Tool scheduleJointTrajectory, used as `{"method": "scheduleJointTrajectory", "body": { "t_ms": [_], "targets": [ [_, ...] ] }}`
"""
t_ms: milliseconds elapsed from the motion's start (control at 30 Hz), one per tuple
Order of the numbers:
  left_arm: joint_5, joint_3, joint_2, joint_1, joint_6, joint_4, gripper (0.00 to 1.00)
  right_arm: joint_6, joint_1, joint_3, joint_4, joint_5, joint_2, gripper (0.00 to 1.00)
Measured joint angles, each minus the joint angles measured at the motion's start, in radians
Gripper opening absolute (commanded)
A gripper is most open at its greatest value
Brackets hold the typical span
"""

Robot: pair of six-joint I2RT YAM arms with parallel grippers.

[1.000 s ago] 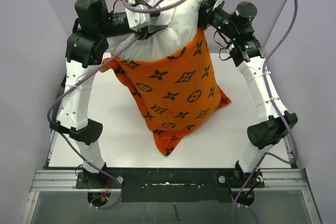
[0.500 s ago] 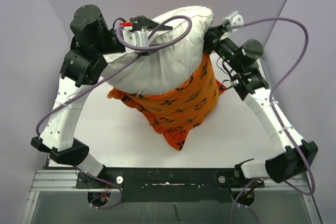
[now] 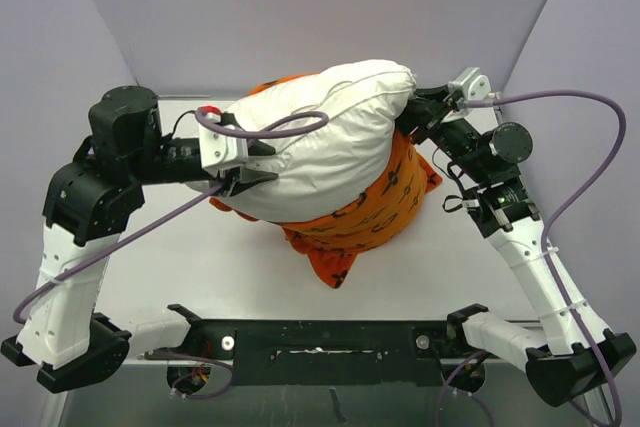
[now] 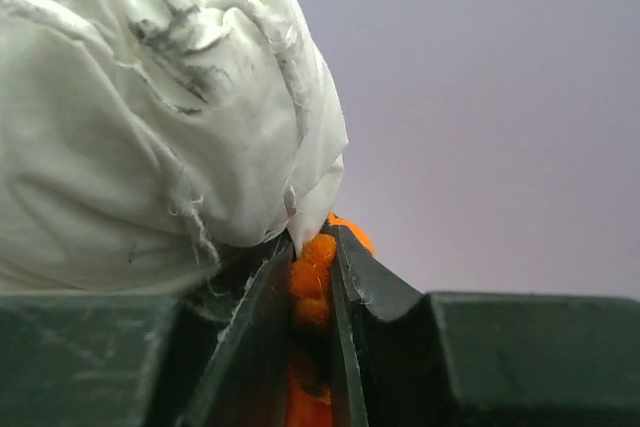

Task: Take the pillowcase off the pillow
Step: Remove the pillow from the pillowcase.

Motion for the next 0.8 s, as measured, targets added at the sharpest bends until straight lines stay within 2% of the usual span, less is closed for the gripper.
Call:
{"method": "scheduleJointTrajectory", "body": {
  "t_ms": [33, 67, 133, 200, 400, 600, 800],
  "targets": [
    [-0.013, -0.002, -0.014, 0.0, -0.001, -0.026, 0.96, -0.005, 0.002, -0.005, -0.009, -0.003, -0.01, 0.0],
    [-0.033, 0.001, -0.023, 0.0, -0.001, -0.047, 0.98, -0.01, 0.004, -0.006, -0.02, -0.004, -0.018, 0.0],
    [-0.204, 0.032, -0.031, -0.004, -0.021, -0.08, 0.98, -0.024, 0.003, -0.006, -0.035, 0.007, -0.027, 0.0],
    [-0.319, 0.088, -0.021, 0.0, -0.026, -0.117, 0.98, -0.029, 0.001, -0.006, -0.048, 0.023, -0.029, 0.0],
    [-0.515, 0.166, -0.039, 0.002, -0.004, -0.203, 0.98, -0.038, -0.004, -0.006, -0.072, 0.056, -0.029, 0.0],
    [-0.58, 0.219, -0.072, 0.005, 0.014, -0.262, 0.98, -0.042, -0.004, -0.005, -0.09, 0.053, -0.036, 0.0],
    [-0.567, 0.124, -0.092, 0.006, 0.006, -0.252, 0.98, -0.056, -0.004, 0.009, -0.145, 0.026, -0.055, 0.0]
  ]
}}
